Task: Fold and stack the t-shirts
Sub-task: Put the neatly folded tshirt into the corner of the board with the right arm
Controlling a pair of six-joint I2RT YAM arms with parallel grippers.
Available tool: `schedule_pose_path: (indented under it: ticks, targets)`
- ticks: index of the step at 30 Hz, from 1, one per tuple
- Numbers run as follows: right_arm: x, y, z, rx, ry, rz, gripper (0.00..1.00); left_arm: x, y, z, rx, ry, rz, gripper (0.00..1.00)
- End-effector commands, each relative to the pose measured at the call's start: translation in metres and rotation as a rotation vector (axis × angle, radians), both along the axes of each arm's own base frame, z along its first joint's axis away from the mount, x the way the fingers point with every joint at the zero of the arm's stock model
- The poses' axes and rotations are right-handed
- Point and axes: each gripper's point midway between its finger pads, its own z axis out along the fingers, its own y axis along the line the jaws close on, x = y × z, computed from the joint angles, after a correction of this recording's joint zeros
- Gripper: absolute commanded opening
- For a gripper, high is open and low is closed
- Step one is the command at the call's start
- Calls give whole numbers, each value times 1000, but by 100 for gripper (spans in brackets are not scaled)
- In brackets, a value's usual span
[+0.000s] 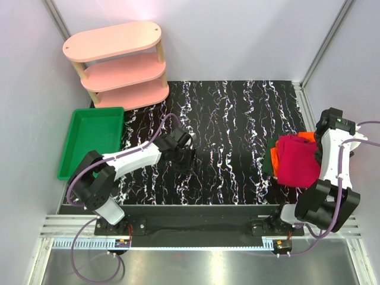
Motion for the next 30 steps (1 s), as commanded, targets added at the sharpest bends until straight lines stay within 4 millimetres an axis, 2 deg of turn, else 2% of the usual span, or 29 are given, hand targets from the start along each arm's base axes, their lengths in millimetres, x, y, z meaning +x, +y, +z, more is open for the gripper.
schedule_pose_path:
  ticks: [1,4,7,9,12,14,16,19,20,21,24,28,30]
  targets:
    - [11,-8,27,-59,-110,-13,51,-2,-6,12,-43,-16,-35,46]
    - [28,-2,48,-46,-254,27,66,-1,-8,12,-43,-12,-36,46]
    - [42,2,67,-55,-316,63,71,0,-9,10,-41,-3,-38,46]
    - [51,6,73,-53,-337,97,74,-1,-10,7,-36,5,-39,46]
    - [70,23,81,-9,-420,214,73,0,-11,6,-33,9,-39,46]
    - [78,35,77,44,-448,267,68,1,-12,6,-31,9,-40,46]
    - [77,43,63,94,-436,276,63,2,-12,6,-27,8,-38,46]
    - [66,51,42,132,-403,263,59,2,-13,5,-21,14,-37,46]
    - [62,51,40,124,-410,258,59,2,-14,4,-19,17,-38,46]
    - [57,51,29,123,-389,252,59,2,-14,3,-17,18,-36,46]
    - [51,50,13,127,-343,242,60,2,-18,2,-16,24,-39,46]
    - [53,41,4,98,-305,216,61,0,-20,1,-9,28,-41,46]
    - [61,34,6,71,-324,194,62,-2,-19,0,-5,32,-38,45]
